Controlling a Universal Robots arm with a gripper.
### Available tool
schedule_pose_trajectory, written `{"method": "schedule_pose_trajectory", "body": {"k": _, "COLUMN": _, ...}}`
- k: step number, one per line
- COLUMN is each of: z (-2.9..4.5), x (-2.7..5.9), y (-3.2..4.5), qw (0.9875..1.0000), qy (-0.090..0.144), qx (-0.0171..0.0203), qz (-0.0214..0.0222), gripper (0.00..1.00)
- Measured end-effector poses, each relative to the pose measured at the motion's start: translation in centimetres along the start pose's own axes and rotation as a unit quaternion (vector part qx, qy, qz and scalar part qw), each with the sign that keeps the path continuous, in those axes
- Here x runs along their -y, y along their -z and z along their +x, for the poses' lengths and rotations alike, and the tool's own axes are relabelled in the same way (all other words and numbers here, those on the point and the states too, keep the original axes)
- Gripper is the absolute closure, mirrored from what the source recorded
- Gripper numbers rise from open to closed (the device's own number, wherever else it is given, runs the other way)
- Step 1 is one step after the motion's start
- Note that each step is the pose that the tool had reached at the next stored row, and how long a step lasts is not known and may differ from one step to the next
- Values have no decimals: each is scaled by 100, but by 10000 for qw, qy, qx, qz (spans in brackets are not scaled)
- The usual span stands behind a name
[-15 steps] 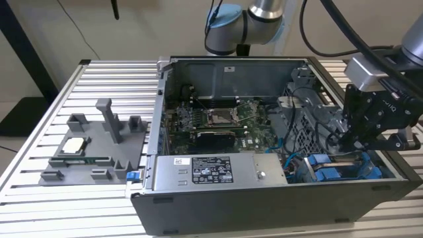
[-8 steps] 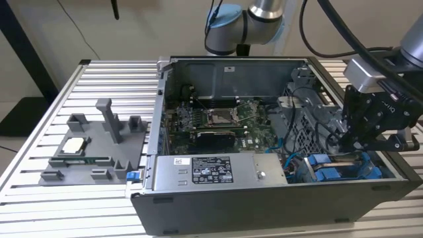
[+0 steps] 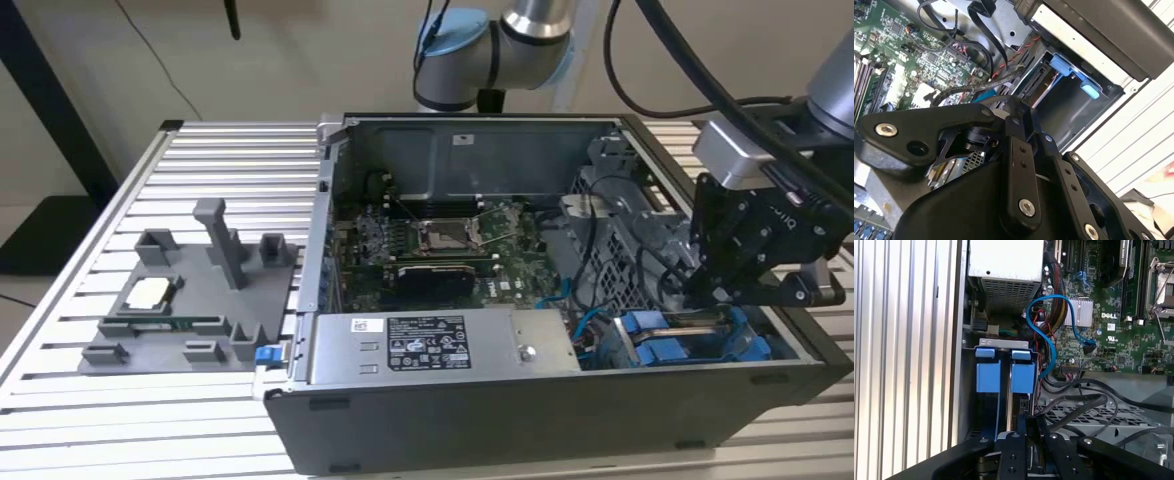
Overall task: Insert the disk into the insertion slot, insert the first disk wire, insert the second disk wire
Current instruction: 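Insert the first disk wire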
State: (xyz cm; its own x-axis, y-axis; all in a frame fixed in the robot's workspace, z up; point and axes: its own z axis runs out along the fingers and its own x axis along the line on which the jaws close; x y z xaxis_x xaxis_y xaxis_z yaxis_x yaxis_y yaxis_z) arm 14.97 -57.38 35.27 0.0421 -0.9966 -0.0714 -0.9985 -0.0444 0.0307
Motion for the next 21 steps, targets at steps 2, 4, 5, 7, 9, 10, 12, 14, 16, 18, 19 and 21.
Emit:
{"method": "schedule_pose_trajectory", "body": {"k": 2, "z": 0, "x": 0, "y": 0, "qw": 10000, "qy": 0, "qx": -1, "qz": 0, "gripper": 81}}
{"method": "schedule_pose_trajectory", "body": {"k": 4, "z": 0, "x": 0, "y": -2, "qw": 10000, "qy": 0, "qx": 0, "qz": 0, "gripper": 81}}
{"method": "schedule_pose_trajectory", "body": {"k": 5, "z": 0, "x": 0, "y": -5, "qw": 10000, "qy": 0, "qx": 1, "qz": 0, "gripper": 81}}
{"method": "schedule_pose_trajectory", "body": {"k": 7, "z": 1, "x": 13, "y": -11, "qw": 10000, "qy": 1, "qx": 1, "qz": 0, "gripper": 81}}
{"method": "schedule_pose_trajectory", "body": {"k": 9, "z": 3, "x": 34, "y": -21, "qw": 10000, "qy": 0, "qx": 1, "qz": 0, "gripper": 81}}
{"method": "schedule_pose_trajectory", "body": {"k": 10, "z": 4, "x": 50, "y": -28, "qw": 10000, "qy": 0, "qx": 0, "qz": 0, "gripper": 81}}
{"method": "schedule_pose_trajectory", "body": {"k": 12, "z": 7, "x": 93, "y": -45, "qw": 10000, "qy": -1, "qx": 0, "qz": -7, "gripper": 81}}
{"method": "schedule_pose_trajectory", "body": {"k": 14, "z": 10, "x": 126, "y": -68, "qw": 10000, "qy": -6, "qx": 2, "qz": -22, "gripper": 81}}
{"method": "schedule_pose_trajectory", "body": {"k": 16, "z": 13, "x": 144, "y": -91, "qw": 10000, "qy": -22, "qx": 2, "qz": -37, "gripper": 81}}
{"method": "schedule_pose_trajectory", "body": {"k": 18, "z": 15, "x": 160, "y": -116, "qw": 10000, "qy": -47, "qx": 4, "qz": -51, "gripper": 81}}
{"method": "schedule_pose_trajectory", "body": {"k": 19, "z": 17, "x": 172, "y": -124, "qw": 10000, "qy": -54, "qx": 4, "qz": -58, "gripper": 81}}
{"method": "schedule_pose_trajectory", "body": {"k": 21, "z": 18, "x": 201, "y": -130, "qw": 10000, "qy": -61, "qx": 5, "qz": -63, "gripper": 81}}
